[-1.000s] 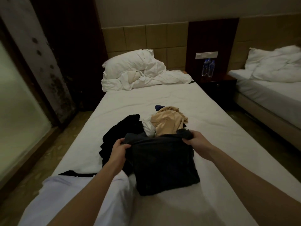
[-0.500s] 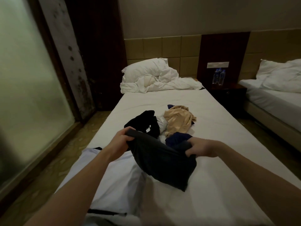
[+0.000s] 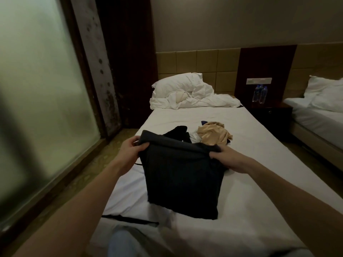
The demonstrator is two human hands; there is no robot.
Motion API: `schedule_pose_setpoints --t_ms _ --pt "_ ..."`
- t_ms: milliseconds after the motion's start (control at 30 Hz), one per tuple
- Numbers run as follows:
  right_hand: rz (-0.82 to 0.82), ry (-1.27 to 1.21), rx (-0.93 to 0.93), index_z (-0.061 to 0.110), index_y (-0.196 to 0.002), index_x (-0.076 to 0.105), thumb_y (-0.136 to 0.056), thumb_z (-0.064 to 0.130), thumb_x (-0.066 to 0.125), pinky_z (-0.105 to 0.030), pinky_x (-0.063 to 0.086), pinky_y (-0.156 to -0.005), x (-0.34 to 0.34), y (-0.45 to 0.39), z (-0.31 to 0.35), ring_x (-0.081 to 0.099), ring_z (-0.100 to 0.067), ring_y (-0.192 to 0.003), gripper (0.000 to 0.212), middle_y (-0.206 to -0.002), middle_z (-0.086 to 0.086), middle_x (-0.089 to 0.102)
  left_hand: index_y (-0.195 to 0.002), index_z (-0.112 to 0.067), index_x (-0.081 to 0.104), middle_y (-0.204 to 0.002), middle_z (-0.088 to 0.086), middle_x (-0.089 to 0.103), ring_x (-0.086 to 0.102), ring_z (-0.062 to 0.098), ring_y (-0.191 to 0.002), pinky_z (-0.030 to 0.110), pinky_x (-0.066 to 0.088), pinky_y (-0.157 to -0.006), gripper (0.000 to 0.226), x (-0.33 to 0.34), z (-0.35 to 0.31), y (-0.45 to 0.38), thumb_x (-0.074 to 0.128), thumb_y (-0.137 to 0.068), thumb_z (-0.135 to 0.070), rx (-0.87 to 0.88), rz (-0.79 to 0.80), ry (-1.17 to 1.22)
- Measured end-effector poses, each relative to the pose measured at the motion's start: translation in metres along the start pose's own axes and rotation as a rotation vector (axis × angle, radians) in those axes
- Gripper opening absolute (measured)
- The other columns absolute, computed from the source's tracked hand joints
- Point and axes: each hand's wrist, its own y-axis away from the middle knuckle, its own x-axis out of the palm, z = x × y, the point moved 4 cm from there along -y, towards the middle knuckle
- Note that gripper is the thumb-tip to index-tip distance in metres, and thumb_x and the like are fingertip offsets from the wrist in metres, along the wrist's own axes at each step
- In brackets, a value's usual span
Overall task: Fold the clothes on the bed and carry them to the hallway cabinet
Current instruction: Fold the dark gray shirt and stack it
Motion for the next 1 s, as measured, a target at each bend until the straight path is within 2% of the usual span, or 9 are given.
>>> schedule_pose_setpoints --t_ms 67,167,267,367,533,667,733,867,1000 --pt "-0.007 -0.089 -0.015 0.016 -0.101 0.061 -0.094 0.006 0.053 -0.018 0.052 -0.065 0.009 -0.001 0.017 0.065 -0.013 -0.082 0.014 -0.096 -0.007 0.067 -0.121 -0.004 0.063 -0.122 0.015 0.066 0.064 0.03 -0.114 0.041 0.051 -0.098 0.03 -0.015 -0.009 0.007 0.064 -0.091 -0.006 -0.005 -0.032 0.058" --pt "0.076 -0.277 -0.026 0.015 -0.112 0.062 -0.094 0.006 0.06 -0.026 0.058 -0.081 0.033 -0.009 0.038 0.067 -0.02 -0.098 0.02 -0.11 -0.009 0.069 -0.121 -0.009 0.065 -0.121 0.011 0.068 0.066 0.028 -0.111 0.04 0.052 -0.09 0.029 -0.047 -0.018 0.02 0.061 -0.092 -0.009 -0.024 -0.117 0.155" --pt "0.123 -0.363 -0.086 0.014 -0.104 0.063 -0.089 -0.007 0.061 -0.029 0.056 -0.085 0.061 -0.024 0.051 0.067 -0.023 -0.094 0.026 -0.101 -0.013 0.067 -0.114 -0.012 0.066 -0.11 0.009 0.071 0.068 0.025 -0.098 0.035 0.052 -0.079 0.026 -0.087 -0.026 0.034 0.049 -0.096 -0.003 -0.04 -0.207 0.213" --pt "0.107 -0.392 -0.144 0.01 -0.097 0.066 -0.082 -0.014 0.063 -0.032 0.057 -0.083 0.096 -0.042 0.06 0.067 -0.026 -0.092 0.028 -0.093 -0.015 0.068 -0.112 -0.013 0.065 -0.102 0.007 0.072 0.068 0.022 -0.091 0.035 0.051 -0.082 0.029 -0.126 -0.028 0.043 0.043 -0.097 -0.001 -0.071 -0.25 0.19" --pt "0.015 -0.567 -0.093 0.004 -0.101 0.071 -0.075 -0.019 0.064 -0.042 0.057 -0.087 0.146 -0.09 0.045 0.068 -0.035 -0.095 0.035 -0.1 -0.022 0.07 -0.106 -0.012 0.067 -0.091 0.006 0.074 0.069 0.022 -0.086 0.034 0.052 -0.077 0.029 -0.171 -0.004 0.017 0.043 -0.097 0.002 -0.18 -0.331 0.108" --pt "-0.067 -0.631 0.012 -0.001 -0.104 0.069 -0.077 -0.02 0.062 -0.038 0.058 -0.086 0.166 -0.135 0.008 0.07 -0.033 -0.093 0.034 -0.103 -0.021 0.072 -0.109 -0.012 0.067 -0.114 0.016 0.068 0.066 0.031 -0.103 0.044 0.054 -0.091 0.028 -0.196 0.05 -0.038 0.051 -0.092 0.004 -0.337 -0.385 -0.039" --pt "-0.133 -0.593 0.066 -0.001 -0.104 0.069 -0.078 -0.02 0.061 -0.038 0.058 -0.083 0.169 -0.165 -0.019 0.069 -0.034 -0.093 0.033 -0.106 -0.023 0.071 -0.107 -0.014 0.068 -0.114 0.015 0.068 0.065 0.028 -0.102 0.043 0.054 -0.091 0.028 -0.199 0.085 -0.071 0.055 -0.091 0.004 -0.399 -0.383 -0.088" --pt "-0.317 -0.478 0.164 0.003 -0.101 0.067 -0.08 -0.016 0.064 -0.036 0.056 -0.077 0.163 -0.221 -0.069 0.067 -0.036 -0.098 0.029 -0.104 -0.02 0.069 -0.112 -0.015 0.067 -0.105 0.005 0.067 0.062 0.021 -0.095 0.034 0.047 -0.072 0.024 -0.186 0.148 -0.133 0.057 -0.094 -0.002 -0.434 -0.344 -0.072" --pt "-0.478 -0.371 0.338 0.009 -0.111 0.06 -0.079 -0.004 0.071 -0.044 0.054 -0.091 0.161 -0.256 -0.116 0.063 -0.03 -0.1 0.036 -0.111 -0.014 0.065 -0.115 -0.01 0.065 -0.109 0.013 0.067 0.064 0.026 -0.099 0.037 0.052 -0.081 0.022 -0.179 0.202 -0.176 0.059 -0.095 -0.008 -0.512 -0.377 -0.058"
